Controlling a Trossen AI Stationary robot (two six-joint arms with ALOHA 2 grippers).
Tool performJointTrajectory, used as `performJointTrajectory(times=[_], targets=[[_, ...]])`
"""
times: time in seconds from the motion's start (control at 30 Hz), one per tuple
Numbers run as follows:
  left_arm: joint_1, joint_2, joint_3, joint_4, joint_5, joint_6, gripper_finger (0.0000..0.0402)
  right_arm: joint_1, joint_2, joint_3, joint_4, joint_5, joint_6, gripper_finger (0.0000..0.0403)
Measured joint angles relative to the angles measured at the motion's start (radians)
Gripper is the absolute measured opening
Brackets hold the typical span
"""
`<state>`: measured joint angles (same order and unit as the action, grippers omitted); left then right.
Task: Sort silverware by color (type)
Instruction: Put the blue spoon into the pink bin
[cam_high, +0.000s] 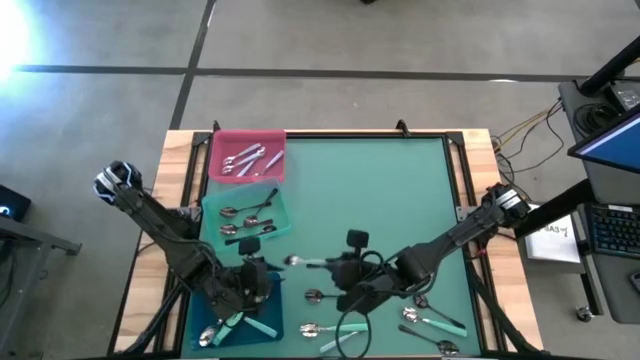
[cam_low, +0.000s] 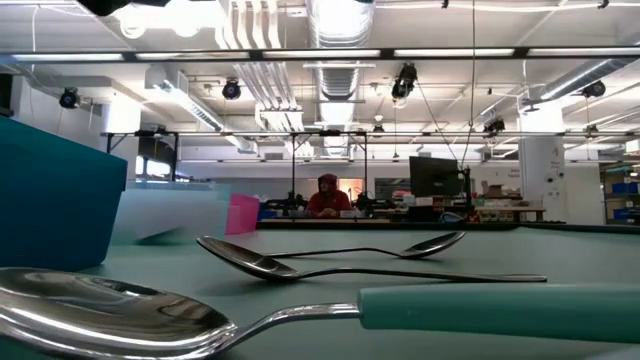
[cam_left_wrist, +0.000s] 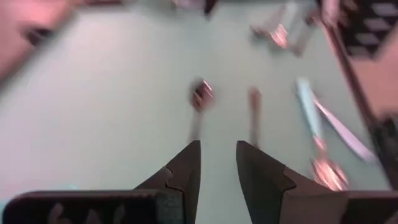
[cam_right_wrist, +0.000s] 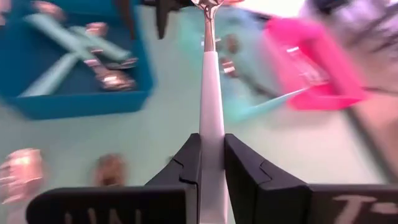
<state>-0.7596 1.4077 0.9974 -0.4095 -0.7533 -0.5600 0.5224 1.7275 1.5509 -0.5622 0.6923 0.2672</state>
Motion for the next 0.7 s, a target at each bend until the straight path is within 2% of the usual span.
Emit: performJointTrajectory(times=[0.27,0.43,0.5,0.7], targets=[[0.005,0.014,0.000,0.148,-0.345,-0.019,0.0087,-0.004,0.004,-0.001,0.087,0.270,-0.125,0.0033],[0.009,0.014,0.000,0.253,-0.530,-0.022,0.0087,-0.017,0.007,-0.003,0.207,0.330,-0.218,0.0033],[0.013,0.014,0.000,0.291,-0.570,-0.021,0.0087,-0.022,0.007,-0.007,0.264,0.331,-0.273,0.0033],[0.026,0.014,0.000,0.414,-0.569,-0.016,0.0087,-0.037,0.008,-0.008,0.394,0.323,-0.404,0.0033]])
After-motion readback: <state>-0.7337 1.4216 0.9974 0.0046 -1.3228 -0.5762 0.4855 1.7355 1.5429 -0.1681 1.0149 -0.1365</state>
